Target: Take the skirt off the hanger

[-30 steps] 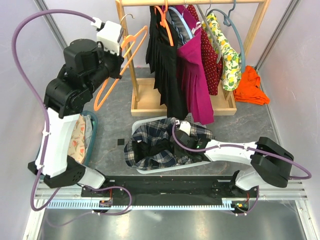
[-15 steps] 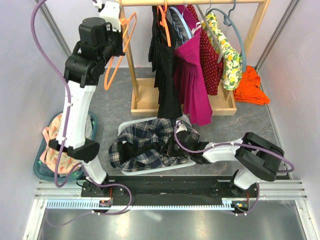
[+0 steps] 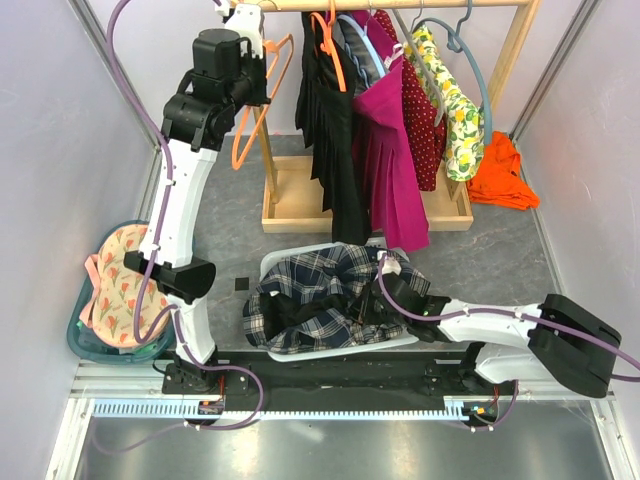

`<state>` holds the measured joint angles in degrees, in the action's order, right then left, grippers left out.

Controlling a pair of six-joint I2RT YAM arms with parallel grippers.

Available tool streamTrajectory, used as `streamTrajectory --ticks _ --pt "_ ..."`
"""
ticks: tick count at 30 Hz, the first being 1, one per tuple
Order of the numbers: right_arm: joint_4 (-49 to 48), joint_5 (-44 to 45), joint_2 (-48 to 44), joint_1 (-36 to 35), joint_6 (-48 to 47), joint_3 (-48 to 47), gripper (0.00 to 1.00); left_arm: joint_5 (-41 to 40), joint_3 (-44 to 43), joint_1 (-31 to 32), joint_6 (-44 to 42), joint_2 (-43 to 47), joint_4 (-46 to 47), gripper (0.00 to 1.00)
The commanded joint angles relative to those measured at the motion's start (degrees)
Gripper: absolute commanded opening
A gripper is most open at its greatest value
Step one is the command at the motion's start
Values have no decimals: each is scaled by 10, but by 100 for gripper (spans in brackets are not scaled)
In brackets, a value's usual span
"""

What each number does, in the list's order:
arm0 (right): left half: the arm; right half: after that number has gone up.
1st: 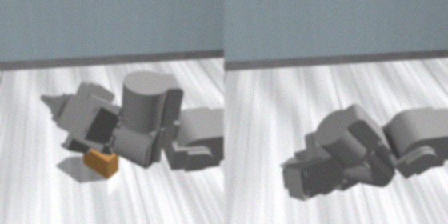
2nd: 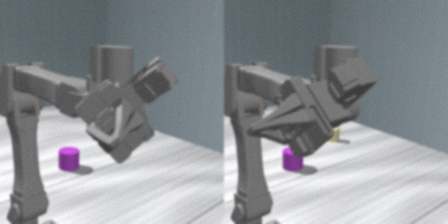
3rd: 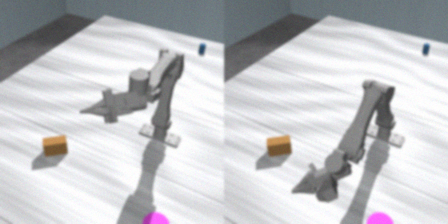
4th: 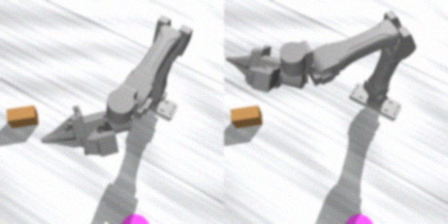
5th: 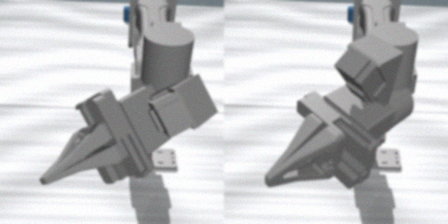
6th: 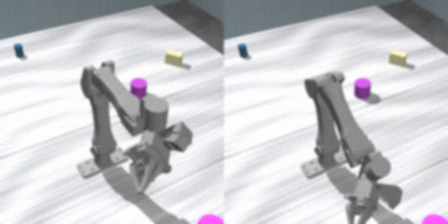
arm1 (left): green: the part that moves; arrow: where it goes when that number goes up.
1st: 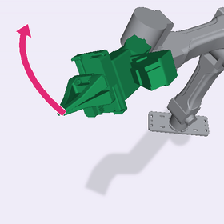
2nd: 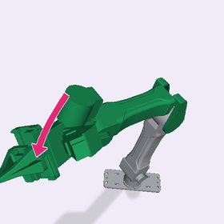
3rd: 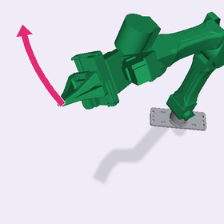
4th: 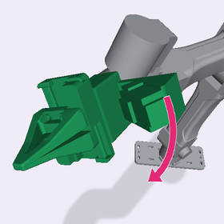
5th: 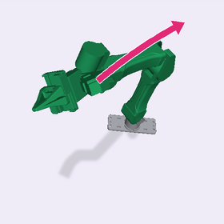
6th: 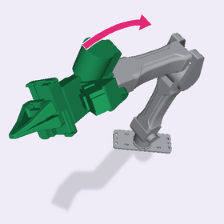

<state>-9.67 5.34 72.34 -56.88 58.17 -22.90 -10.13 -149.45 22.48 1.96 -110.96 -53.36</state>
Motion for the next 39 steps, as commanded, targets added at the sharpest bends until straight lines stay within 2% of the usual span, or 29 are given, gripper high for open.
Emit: streamTrajectory --ticks 1,9,12,19,30,36,37,38,39 --pt "95 20 -7 -2 -26 28 0 1 -43 -9 38 3 45 1" --pt "91 11 18 -2 -34 20 0 7 -37 -10 52 25 41 2" --pt "90 5 23 -2 -37 14 0 -18 -44 -11 41 14 53 2" --pt "94 10 -14 -2 -34 19 0 -78 -65 -11 42 -29 70 1" --pt "118 19 -52 -2 -38 14 0 -82 -72 -2 38 -71 90 2" --pt "128 30 -75 -2 -38 20 0 -86 -54 0 38 -56 85 2" --pt "129 30 -76 -2 -38 20 0 -83 -49 1 38 -52 81 4" --pt "128 29 -73 -2 -37 20 0 -78 -42 2 38 -46 79 19" --pt "128 29 -70 -2 -36 20 0 -68 -38 3 37 -32 78 28"
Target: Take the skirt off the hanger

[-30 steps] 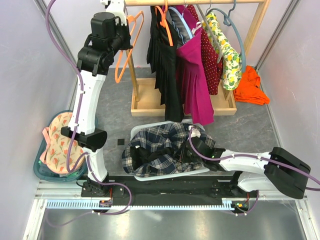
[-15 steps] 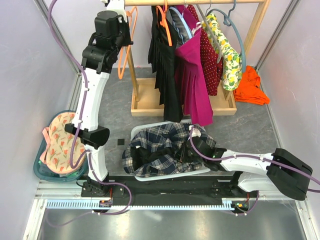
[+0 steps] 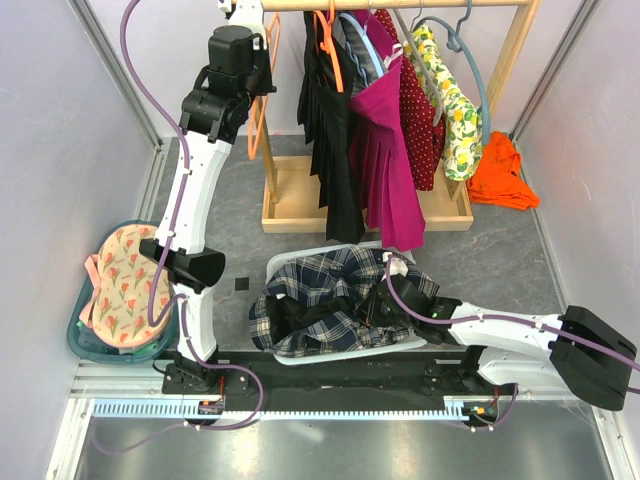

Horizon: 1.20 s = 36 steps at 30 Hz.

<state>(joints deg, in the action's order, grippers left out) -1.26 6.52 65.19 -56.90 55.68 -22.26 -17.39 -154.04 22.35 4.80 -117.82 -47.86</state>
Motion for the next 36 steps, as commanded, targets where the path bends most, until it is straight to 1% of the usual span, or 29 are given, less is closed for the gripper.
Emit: streamTrajectory --ticks 1,2,4,5,7,10,12,13,14,16,17,18,19,20,21,23,24,25,27,29,30,35,36 --pt "43 14 3 -2 -10 13 0 9 14 5 9 44 18 39" --pt "43 13 5 -2 -8 14 0 11 21 6 8 53 17 62" --pt "42 12 5 -2 -7 16 0 20 26 7 7 79 15 87" --pt "41 11 2 -2 -6 17 9 24 32 7 7 87 13 99" --pt "42 11 -1 -1 -7 17 13 38 37 7 6 113 14 100" --pt "42 12 -9 -2 -3 20 23 50 37 10 4 138 14 100" --pt "40 13 -17 -1 -1 22 26 64 37 17 7 153 25 100" --pt "39 14 -20 -3 -2 24 29 67 37 23 8 160 32 100" --pt "36 12 -25 -2 0 25 29 71 42 29 7 173 40 100" --pt "33 15 -30 -2 -3 27 29 71 59 59 0 189 92 100" --pt "28 17 -33 -4 -7 26 29 73 90 72 -2 201 117 100" --pt "26 29 -33 -7 -9 25 29 68 104 104 -15 203 156 100" --pt "25 34 -32 -8 -17 20 31 59 114 124 -25 199 169 100" --pt "24 39 -28 -11 -22 16 32 37 110 159 -34 176 174 100" --pt "23 45 -24 -12 -24 13 33 26 106 173 -43 164 177 100" --pt "18 54 -14 -16 -27 6 39 -3 97 196 -42 139 186 100" --pt "17 54 -11 -16 -27 6 42 -13 94 199 -34 118 188 100" --pt "16 59 -10 -19 -26 8 48 -21 86 201 -29 107 190 100" --pt "-1 64 -14 -29 -23 15 51 -47 80 203 -18 87 197 100" --pt "-4 74 -25 -40 -18 21 58 -70 76 203 -18 78 214 100" --pt "-5 77 -30 -44 -17 27 63 -76 74 203 -19 70 219 100" --pt "-4 87 -50 -62 -14 37 73 -94 64 203 -27 52 239 100" --pt "-2 86 -52 -62 -15 35 77 -98 66 203 -28 50 239 100"
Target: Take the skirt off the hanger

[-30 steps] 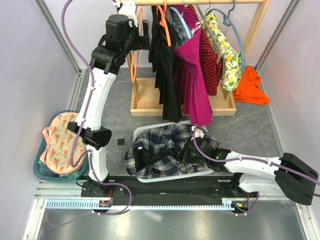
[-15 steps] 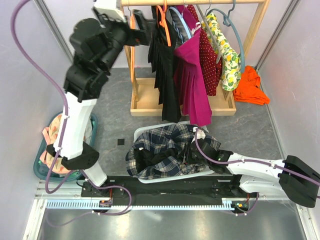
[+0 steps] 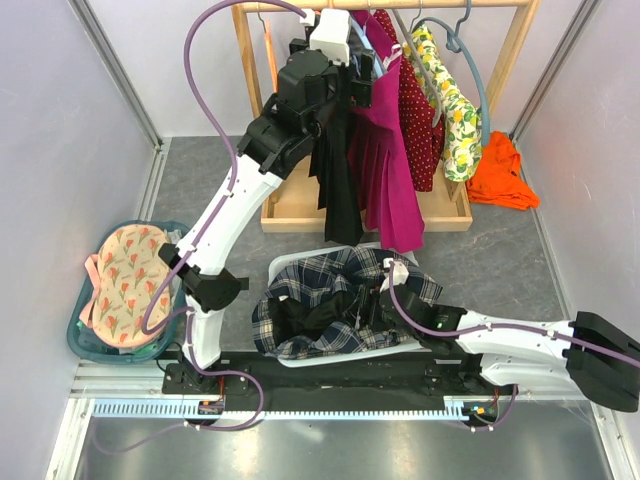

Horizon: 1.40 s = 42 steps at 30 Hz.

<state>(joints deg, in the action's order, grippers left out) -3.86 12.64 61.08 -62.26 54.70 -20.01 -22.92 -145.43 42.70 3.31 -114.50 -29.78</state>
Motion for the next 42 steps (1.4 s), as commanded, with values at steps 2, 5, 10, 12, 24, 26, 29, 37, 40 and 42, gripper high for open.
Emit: streamTrajectory --ticks 2,5,10,12,24,26,29,37,40,42 --pt "34 25 -26 -13 -10 7 79 -53 -16 -1 -19 11 60 100" --pt "67 24 -60 -18 -28 -16 83 -67 0 -4 -29 12 65 93" --pt "133 33 -148 -21 -57 -68 85 -75 28 -21 -29 16 60 56" --pt "154 45 -176 -20 -63 -94 85 -75 30 -26 -30 12 59 54" --pt "224 52 -215 -20 -116 -254 88 -64 37 -52 -52 2 59 31" --pt "232 58 -213 -19 -124 -278 88 -62 37 -55 -52 0 59 22" --pt "235 65 -215 -20 -131 -292 88 -57 36 -56 -54 1 59 7" --pt "235 77 -219 -20 -126 -281 88 -47 30 -56 -54 2 58 2" --pt "231 83 -225 -21 -127 -271 88 -35 9 -56 -54 5 59 2" --pt "228 85 -228 -20 -126 -266 88 -14 -15 -55 -59 18 67 2"
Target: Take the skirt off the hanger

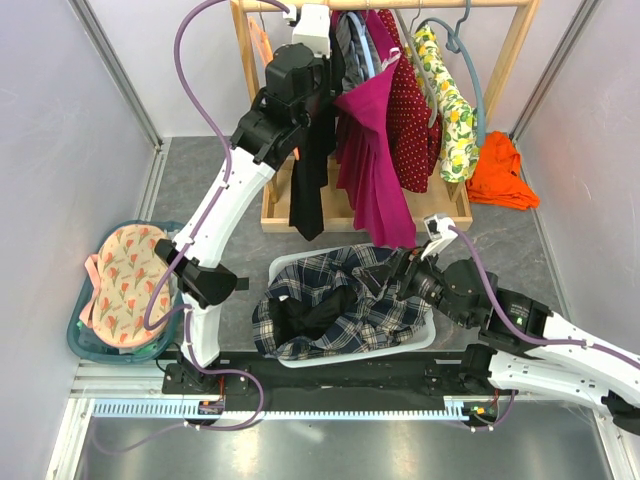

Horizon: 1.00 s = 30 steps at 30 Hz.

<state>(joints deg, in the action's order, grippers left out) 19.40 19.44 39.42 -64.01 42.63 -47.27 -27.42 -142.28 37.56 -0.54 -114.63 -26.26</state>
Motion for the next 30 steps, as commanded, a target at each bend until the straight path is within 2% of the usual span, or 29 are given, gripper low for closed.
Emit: streamTrajectory --ticks 1,4,12,19,22,23,25,26,30 --pt "-4 18 -11 -3 -6 8 88 38 -52 -2 -24 27 35 2" --pt "-7 18 -11 -2 -9 8 88 59 -55 1 -32 67 35 2" --pt "-5 25 -1 -2 -20 -12 88 78 32 8 -23 200 -23 2" --pt "13 52 19 -2 -49 -69 88 101 159 14 -43 337 -67 2" --pt "25 69 37 -2 -70 -110 88 166 186 14 -51 373 -117 2" --pt "28 75 43 -2 -75 -122 88 219 185 15 -55 378 -154 2" --pt "35 96 54 -2 -95 -163 88 272 163 15 -59 382 -206 2" --pt "36 106 58 -2 -101 -178 88 331 158 14 -60 387 -248 2" --pt "24 149 72 -2 -138 -266 89 435 175 14 -64 427 -286 2"
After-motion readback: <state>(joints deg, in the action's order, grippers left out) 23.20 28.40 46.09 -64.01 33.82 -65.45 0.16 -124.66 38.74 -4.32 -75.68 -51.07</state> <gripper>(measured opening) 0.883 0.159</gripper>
